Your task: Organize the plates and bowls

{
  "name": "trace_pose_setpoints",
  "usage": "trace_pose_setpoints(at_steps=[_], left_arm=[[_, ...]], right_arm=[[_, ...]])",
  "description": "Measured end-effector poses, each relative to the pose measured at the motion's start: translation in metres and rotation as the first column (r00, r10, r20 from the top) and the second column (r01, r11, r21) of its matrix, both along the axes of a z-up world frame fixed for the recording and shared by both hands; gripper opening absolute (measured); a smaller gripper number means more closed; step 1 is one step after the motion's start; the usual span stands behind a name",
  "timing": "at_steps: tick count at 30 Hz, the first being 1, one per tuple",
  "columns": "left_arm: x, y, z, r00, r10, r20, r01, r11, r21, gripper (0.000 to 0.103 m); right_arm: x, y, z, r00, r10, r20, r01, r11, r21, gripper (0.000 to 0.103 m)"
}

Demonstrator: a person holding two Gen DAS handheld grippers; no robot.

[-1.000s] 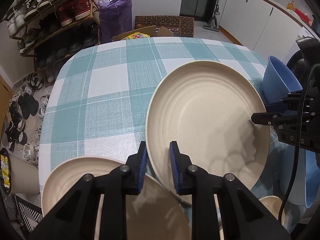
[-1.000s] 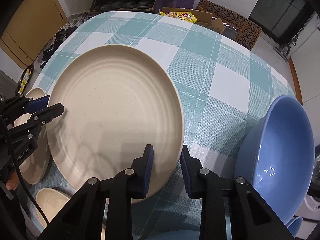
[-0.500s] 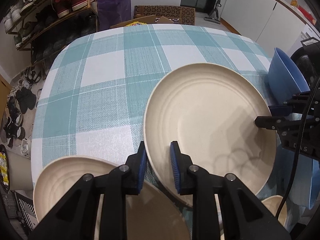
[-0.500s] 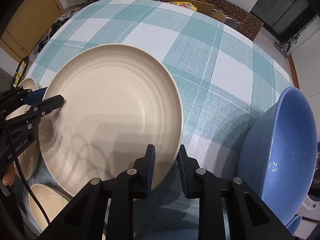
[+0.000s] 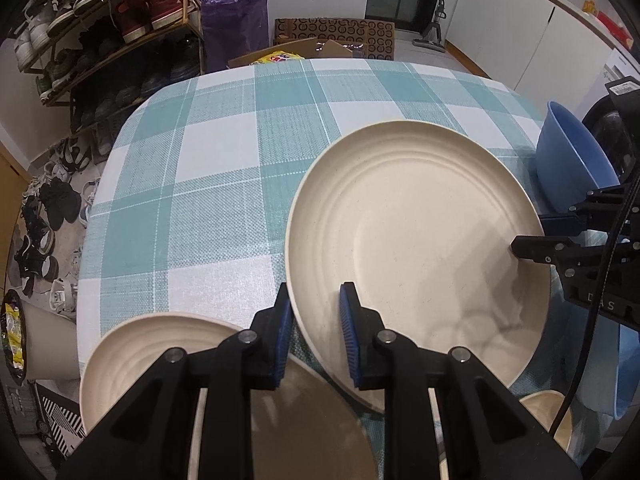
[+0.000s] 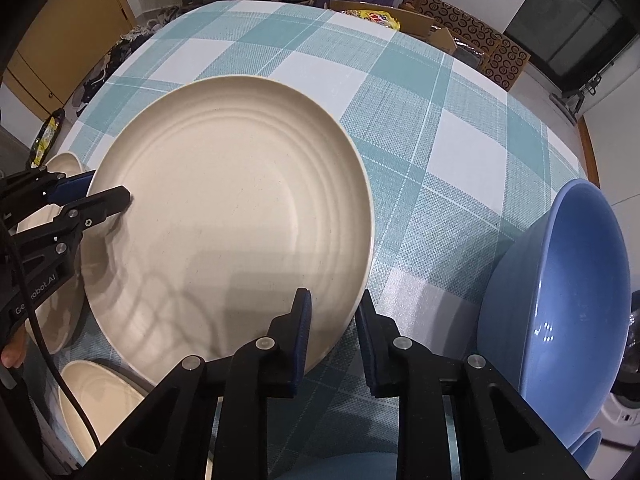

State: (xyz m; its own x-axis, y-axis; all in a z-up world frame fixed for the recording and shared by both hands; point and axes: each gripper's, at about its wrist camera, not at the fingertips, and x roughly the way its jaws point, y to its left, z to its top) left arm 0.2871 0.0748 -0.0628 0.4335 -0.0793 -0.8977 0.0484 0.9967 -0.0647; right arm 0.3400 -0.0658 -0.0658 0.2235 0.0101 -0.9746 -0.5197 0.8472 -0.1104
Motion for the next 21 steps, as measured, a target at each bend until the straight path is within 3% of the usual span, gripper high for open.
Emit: trace_pose_setpoints(at_steps=[21], left_arm=[[-0.038, 0.005, 0.042, 0.997, 0.026, 0.076, -0.026, 1.000, -0.005, 0.021]], right_arm=[[-0.031, 0.005, 0.044, 0.997, 0.022, 0.076, -0.026, 0.999, 0.042, 0.022]])
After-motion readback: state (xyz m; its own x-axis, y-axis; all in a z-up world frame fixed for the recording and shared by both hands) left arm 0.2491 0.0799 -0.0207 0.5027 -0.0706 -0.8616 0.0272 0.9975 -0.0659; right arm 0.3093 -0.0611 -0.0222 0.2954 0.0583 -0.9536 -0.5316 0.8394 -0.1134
